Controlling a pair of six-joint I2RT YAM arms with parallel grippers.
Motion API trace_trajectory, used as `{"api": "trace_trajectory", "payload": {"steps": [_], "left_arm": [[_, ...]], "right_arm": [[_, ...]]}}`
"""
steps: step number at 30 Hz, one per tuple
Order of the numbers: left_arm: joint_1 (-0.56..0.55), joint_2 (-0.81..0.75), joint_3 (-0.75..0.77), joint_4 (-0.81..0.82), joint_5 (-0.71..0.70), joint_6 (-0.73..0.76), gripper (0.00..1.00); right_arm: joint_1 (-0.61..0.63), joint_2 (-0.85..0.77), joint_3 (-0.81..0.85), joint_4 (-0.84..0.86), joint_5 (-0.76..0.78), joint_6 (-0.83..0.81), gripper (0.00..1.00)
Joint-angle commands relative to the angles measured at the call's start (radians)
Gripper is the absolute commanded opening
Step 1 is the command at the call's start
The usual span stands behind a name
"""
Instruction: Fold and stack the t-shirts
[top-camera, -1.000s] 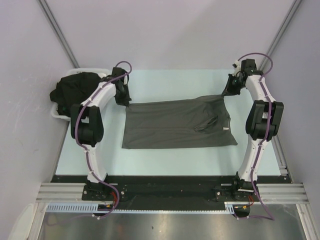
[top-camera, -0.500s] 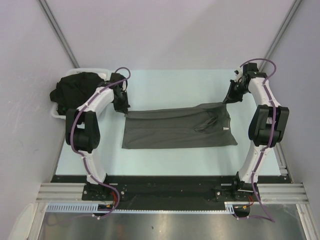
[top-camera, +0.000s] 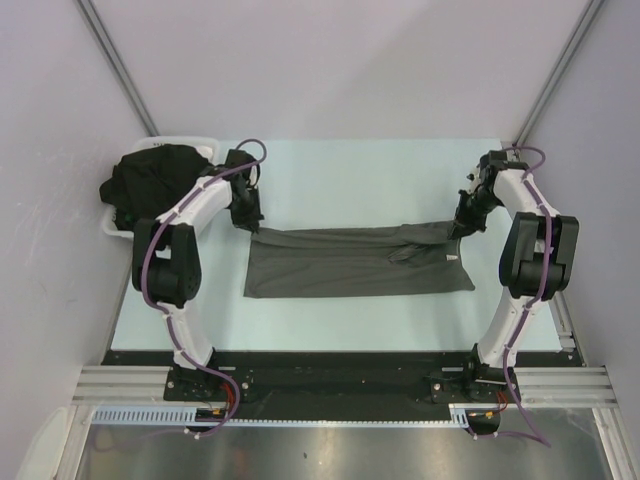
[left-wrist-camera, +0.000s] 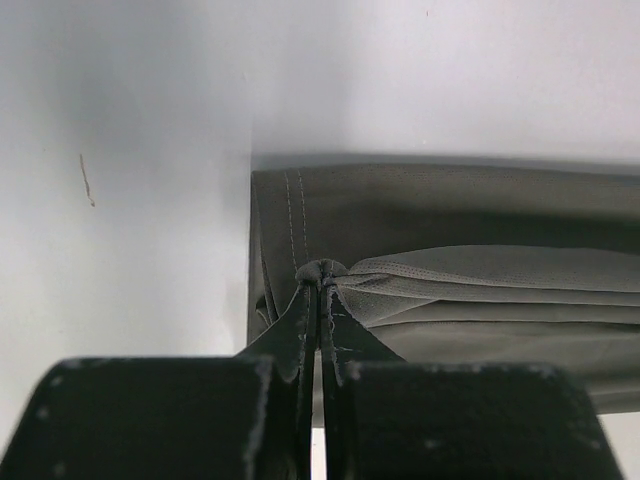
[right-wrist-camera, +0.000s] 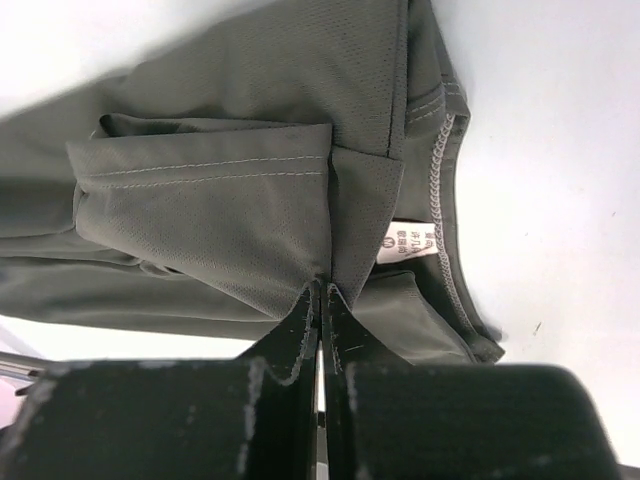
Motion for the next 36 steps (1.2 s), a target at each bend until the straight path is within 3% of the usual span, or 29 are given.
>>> {"api": "trace_trajectory", "payload": {"steps": [1,22,26,28,31,36], "left_arm": [[-0.019,-0.079,-0.039,-0.021,0.01,0.0,0.0],[-0.042,-0.087,-0.12,-0.035,-0.007,-0.045,0.01],[-0.042,-0.091,-0.126,-0.052,-0.04,-0.049,0.13],[-0.042,-0.097,-0.126,-0.057,-0.042,-0.051,0.21],[-0.042,-0.102,-0.126,-0.069,-0.053,-0.057,0.31],[-0.041,-0.119,-0.114,-0.084,-0.088,-0.061,0.39]], "right_arm": [[-0.01,0.025,-0.002,-0.02,0.032,0.01,0.0],[-0.013,0.172,0.015,-0.047,0.055,0.003,0.0],[-0.014,0.19,0.016,-0.055,0.062,0.0,0.01],[-0.014,0.192,0.024,-0.058,0.075,0.001,0.13],[-0.014,0.192,0.041,-0.064,0.075,0.001,0.21],[-0.014,0.181,0.084,-0.075,0.082,0.003,0.27]]}}
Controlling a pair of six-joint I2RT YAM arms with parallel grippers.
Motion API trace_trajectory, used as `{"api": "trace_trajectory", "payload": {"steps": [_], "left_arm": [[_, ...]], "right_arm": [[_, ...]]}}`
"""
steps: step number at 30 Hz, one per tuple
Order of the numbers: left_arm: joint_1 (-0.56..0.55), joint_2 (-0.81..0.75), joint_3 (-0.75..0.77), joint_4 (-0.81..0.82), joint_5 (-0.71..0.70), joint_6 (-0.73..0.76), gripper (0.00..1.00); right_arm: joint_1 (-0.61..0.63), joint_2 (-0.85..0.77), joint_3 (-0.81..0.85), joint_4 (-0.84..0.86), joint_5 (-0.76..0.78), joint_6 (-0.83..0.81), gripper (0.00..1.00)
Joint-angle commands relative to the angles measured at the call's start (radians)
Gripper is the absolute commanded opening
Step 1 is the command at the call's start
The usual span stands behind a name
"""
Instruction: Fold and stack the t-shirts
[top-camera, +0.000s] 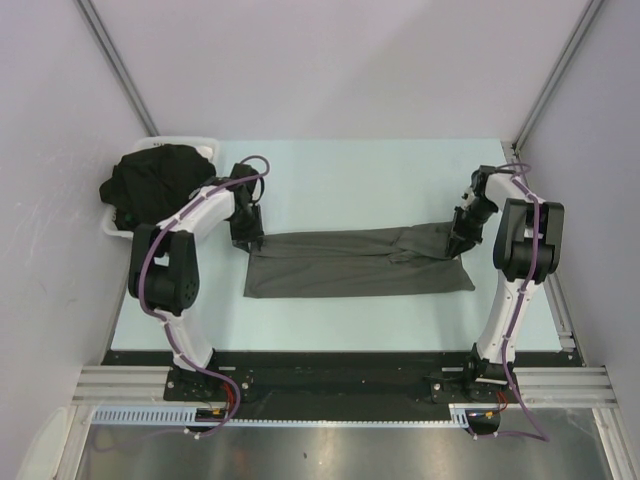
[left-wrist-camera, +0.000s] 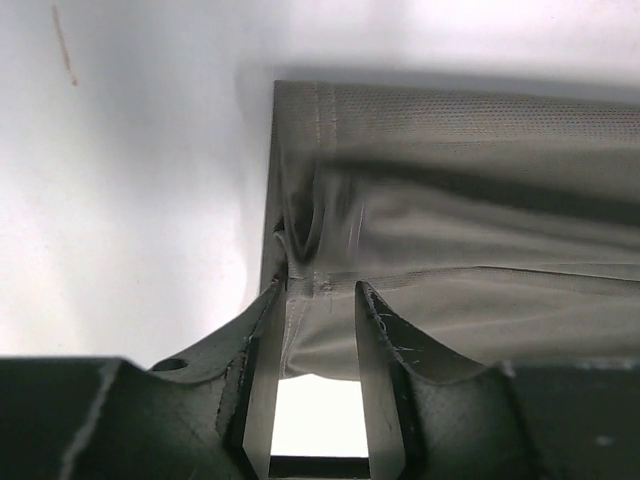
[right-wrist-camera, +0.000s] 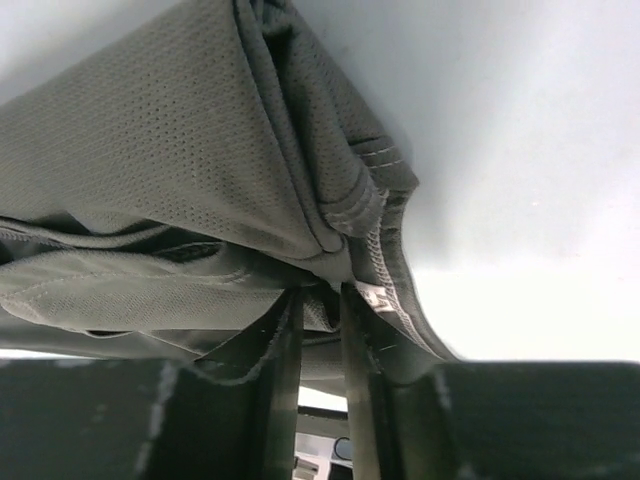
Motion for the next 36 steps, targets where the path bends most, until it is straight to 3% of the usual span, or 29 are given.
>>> {"api": "trace_trajectory", "payload": {"steps": [1,7,12,17,26,36], "left_arm": [[-0.005,-0.061,0.015,-0.028,-0.051,-0.014,0.4],[-0.004,-0.063,0.079,-0.068,-0.099,-0.002,0.42],[-0.005,-0.06,0.111,-0.037,-0.053,-0.004,0.42],[-0.011,-0.014,0.15,-0.012,-0.01,-0.014,0.42],[-0.013,-0.039,0.134,0.0,-0.011,0.004,0.51],[-0.011,-0.05,0.122,-0.002,-0.018,0.004,0.52]], "right_arm": [[-0.005,-0.011,0.069,-0.032,0.036,0.005,0.27],[-0.005,-0.039,0.169,-0.075,0.063,0.01,0.3],[-0.005,-0.053,0.216,-0.095,0.094,0.011,0.31],[-0.01,-0.047,0.167,-0.063,0.126,0.007,0.31],[-0.024,-0.044,0.109,0.034,0.198,-0.001,0.48],[-0.022,-0.021,0.037,0.11,0.148,0.011,0.51]]}}
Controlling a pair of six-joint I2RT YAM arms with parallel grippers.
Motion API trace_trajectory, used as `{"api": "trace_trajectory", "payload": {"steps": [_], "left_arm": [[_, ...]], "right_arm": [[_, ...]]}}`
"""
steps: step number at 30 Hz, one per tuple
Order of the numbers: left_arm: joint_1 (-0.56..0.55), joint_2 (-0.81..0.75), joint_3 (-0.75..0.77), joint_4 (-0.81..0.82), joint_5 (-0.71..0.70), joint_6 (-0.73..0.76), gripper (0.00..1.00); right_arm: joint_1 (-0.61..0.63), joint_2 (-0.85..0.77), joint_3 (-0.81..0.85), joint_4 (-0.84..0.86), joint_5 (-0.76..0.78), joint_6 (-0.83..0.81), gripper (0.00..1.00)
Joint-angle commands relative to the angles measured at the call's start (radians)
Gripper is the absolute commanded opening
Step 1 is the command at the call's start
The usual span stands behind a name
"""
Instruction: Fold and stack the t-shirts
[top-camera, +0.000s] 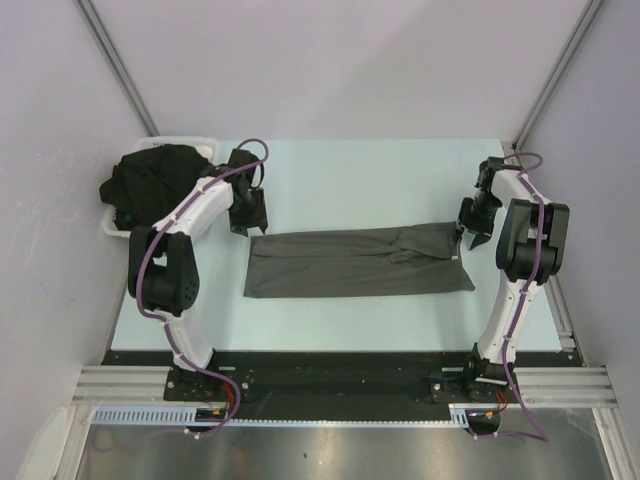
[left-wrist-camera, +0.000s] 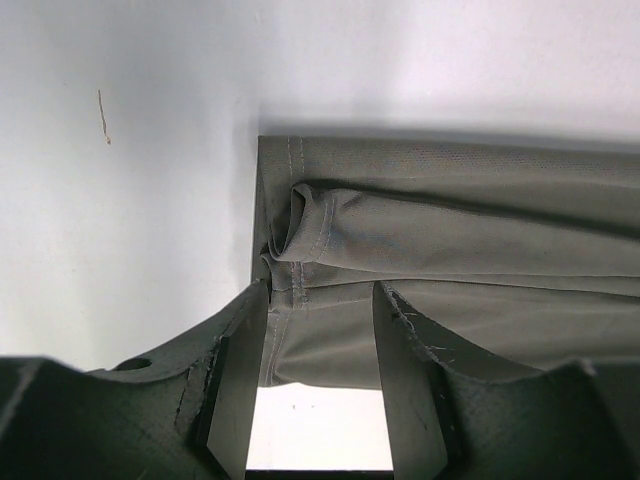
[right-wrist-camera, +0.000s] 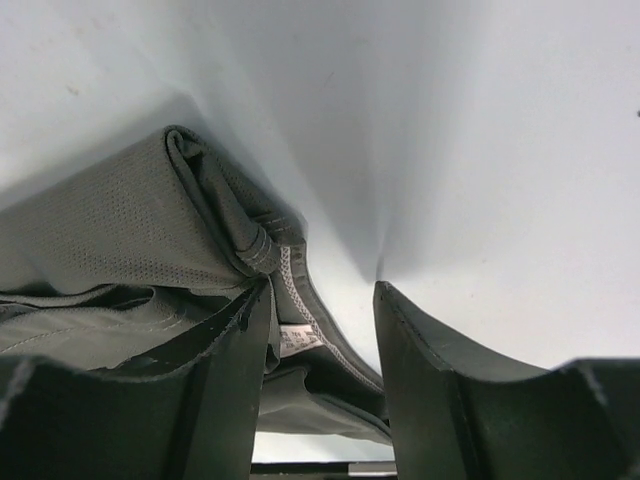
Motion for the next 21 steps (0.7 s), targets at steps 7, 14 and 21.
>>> {"api": "trace_trajectory", "payload": {"steps": [7,14,21], "left_arm": [[-0.005,-0.041,0.0,0.012,-0.002,0.002,0.51],[-0.005,-0.055,-0.015,0.013,-0.014,-0.003,0.52],[-0.005,-0.056,-0.009,0.004,-0.02,-0.003,0.52]], "right_arm": [[0.009,0.018,-0.039,0.07,-0.062,0.026,0.51],[0.025,0.049,-0.062,0.088,-0.084,0.028,0.4],[0.045,0.084,-0.079,0.104,-0.107,0.028,0.17]]}}
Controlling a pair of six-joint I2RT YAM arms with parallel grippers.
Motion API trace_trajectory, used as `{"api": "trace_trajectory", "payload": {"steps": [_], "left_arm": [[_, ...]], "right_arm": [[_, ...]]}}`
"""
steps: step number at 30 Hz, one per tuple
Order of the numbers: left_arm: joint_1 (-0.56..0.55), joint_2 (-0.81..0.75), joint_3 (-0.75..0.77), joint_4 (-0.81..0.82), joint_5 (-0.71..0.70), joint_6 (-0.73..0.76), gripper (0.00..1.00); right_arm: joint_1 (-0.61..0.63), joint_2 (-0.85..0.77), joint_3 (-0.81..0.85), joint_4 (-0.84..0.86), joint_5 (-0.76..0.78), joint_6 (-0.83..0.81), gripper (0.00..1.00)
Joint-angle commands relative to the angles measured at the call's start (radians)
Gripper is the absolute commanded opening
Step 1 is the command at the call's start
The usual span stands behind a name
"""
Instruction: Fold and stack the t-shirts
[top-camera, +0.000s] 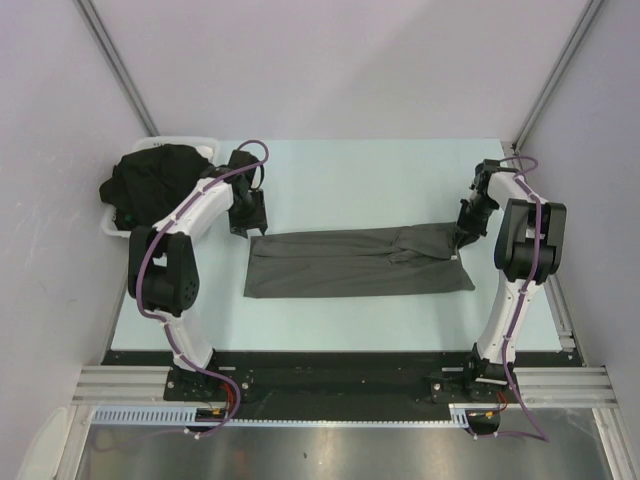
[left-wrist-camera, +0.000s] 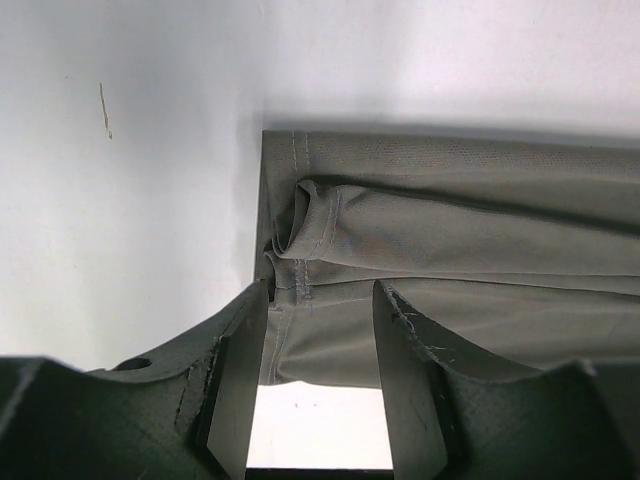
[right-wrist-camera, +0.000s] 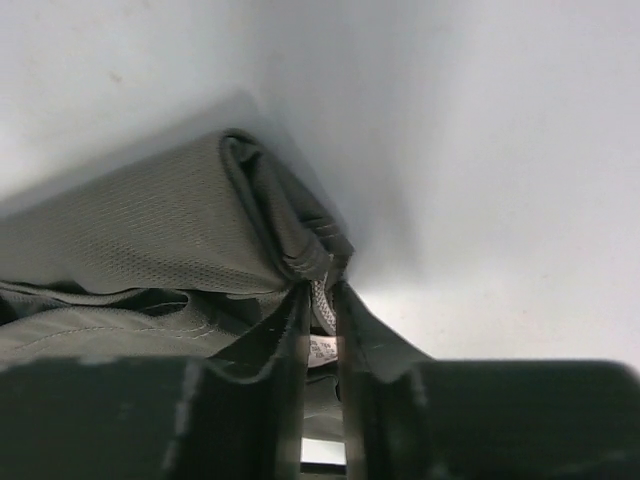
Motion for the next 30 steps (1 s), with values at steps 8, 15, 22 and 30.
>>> {"api": "trace_trajectory", "payload": {"steps": [8,15,22,30], "left_arm": [[-0.006,-0.057,-0.005,0.004,-0.019,-0.002,0.51],[-0.003,-0.077,-0.033,0.009,-0.03,0.001,0.51],[-0.005,-0.081,-0.042,0.01,-0.031,0.001,0.51],[-0.005,-0.08,-0.033,0.003,-0.039,0.005,0.51]], "right_arm": [[0.033,0.1,-0.051,0.087,-0.059,0.004,0.0],[0.034,0.146,0.058,0.086,-0.041,-0.002,0.0],[0.051,0.26,0.288,0.031,-0.027,-0.011,0.0],[0.071,0.364,0.517,-0.025,-0.05,-0.007,0.0]]}}
